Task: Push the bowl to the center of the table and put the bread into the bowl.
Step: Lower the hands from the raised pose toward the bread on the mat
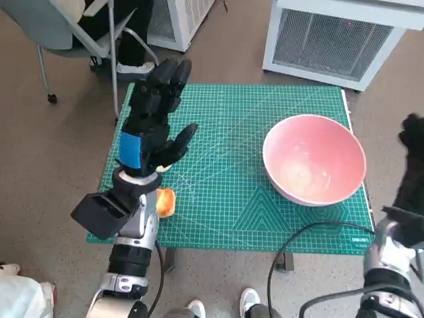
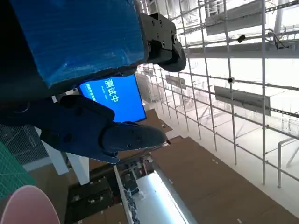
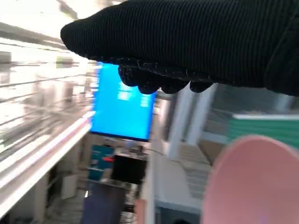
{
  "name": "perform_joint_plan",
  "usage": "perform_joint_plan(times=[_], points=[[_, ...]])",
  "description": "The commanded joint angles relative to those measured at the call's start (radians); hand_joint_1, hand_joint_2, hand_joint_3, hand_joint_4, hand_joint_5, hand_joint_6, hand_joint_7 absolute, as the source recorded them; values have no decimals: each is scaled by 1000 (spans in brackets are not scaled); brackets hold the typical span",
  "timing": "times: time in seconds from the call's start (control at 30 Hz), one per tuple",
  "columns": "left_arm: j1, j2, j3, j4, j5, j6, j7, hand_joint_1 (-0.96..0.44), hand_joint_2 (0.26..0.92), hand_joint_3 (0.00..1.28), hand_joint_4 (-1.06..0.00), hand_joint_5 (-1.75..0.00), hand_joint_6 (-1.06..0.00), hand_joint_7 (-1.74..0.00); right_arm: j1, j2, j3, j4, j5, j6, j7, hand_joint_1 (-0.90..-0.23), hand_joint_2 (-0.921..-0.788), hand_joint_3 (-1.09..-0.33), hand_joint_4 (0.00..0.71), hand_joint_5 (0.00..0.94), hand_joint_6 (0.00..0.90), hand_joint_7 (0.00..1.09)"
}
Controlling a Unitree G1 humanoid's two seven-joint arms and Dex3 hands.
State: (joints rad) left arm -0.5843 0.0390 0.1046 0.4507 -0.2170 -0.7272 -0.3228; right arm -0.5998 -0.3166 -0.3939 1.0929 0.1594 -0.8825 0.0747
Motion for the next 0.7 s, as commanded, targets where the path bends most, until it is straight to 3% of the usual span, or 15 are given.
perform_joint_plan(times=[0.03,0.47,0.7], points=[[-12,12,8,-6,-22,3,-12,-451,921,285,-348,-1,-205,-458,-21,24,10,74,-6,65,-31,-474,-921,-853,240,3,18,514],[2,31,19,-29,-24,9,-12,-452,921,281,-351,-2,-215,-432,-109,82,0,171,22,233,-12,-486,-921,-840,228,0,59,464],[23,38,24,-51,-15,10,0,-455,921,276,-354,-1,-245,-377,-151,113,-7,190,28,288,-1,-476,-921,-837,233,2,66,454]])
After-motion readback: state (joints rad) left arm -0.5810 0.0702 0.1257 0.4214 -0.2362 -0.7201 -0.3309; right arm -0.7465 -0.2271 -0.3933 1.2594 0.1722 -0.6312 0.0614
